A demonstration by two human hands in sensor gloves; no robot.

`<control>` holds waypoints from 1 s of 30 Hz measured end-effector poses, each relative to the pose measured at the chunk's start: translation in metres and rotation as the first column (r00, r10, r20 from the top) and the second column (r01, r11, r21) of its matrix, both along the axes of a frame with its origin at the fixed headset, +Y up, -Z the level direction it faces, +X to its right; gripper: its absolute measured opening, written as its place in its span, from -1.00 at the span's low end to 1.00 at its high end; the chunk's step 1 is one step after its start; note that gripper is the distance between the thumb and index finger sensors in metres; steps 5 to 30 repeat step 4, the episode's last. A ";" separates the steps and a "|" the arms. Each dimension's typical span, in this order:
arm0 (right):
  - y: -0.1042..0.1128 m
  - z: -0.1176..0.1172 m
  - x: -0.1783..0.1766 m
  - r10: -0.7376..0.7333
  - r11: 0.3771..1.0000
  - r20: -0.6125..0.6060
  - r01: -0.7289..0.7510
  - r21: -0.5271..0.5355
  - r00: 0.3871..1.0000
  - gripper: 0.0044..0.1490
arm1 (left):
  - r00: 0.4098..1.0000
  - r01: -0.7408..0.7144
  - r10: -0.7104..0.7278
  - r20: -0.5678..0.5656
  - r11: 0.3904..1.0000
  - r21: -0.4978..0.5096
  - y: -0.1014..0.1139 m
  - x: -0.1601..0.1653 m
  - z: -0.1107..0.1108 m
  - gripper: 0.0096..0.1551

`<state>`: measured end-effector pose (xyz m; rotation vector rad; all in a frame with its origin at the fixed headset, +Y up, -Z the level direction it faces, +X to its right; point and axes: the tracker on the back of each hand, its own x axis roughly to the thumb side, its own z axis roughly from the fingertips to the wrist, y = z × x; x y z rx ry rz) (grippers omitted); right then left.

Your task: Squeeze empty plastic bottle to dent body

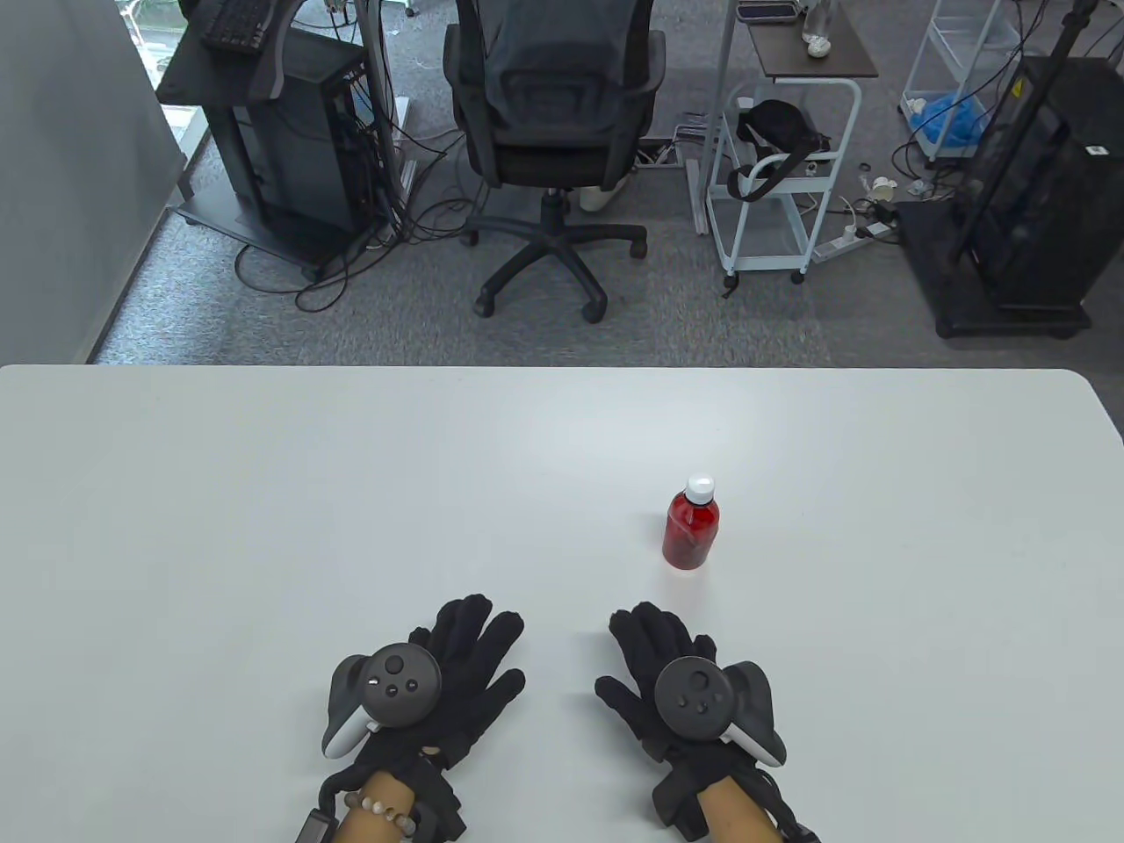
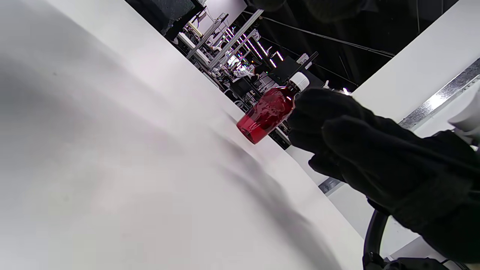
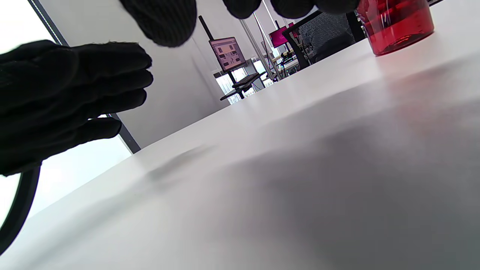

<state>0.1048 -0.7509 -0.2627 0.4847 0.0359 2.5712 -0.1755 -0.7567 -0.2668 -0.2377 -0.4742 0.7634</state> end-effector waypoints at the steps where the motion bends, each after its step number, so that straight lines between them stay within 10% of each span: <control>1: 0.000 0.001 0.000 -0.003 1.000 -0.001 0.003 -0.004 1.000 -0.01 | 1.000 0.000 0.000 0.002 1.000 0.001 0.000 0.000 0.000 -0.20; 30: -0.001 0.001 0.001 0.002 1.000 -0.005 -0.002 -0.026 1.000 -0.01 | 1.000 0.001 -0.001 0.006 1.000 0.004 0.000 0.001 0.000 -0.20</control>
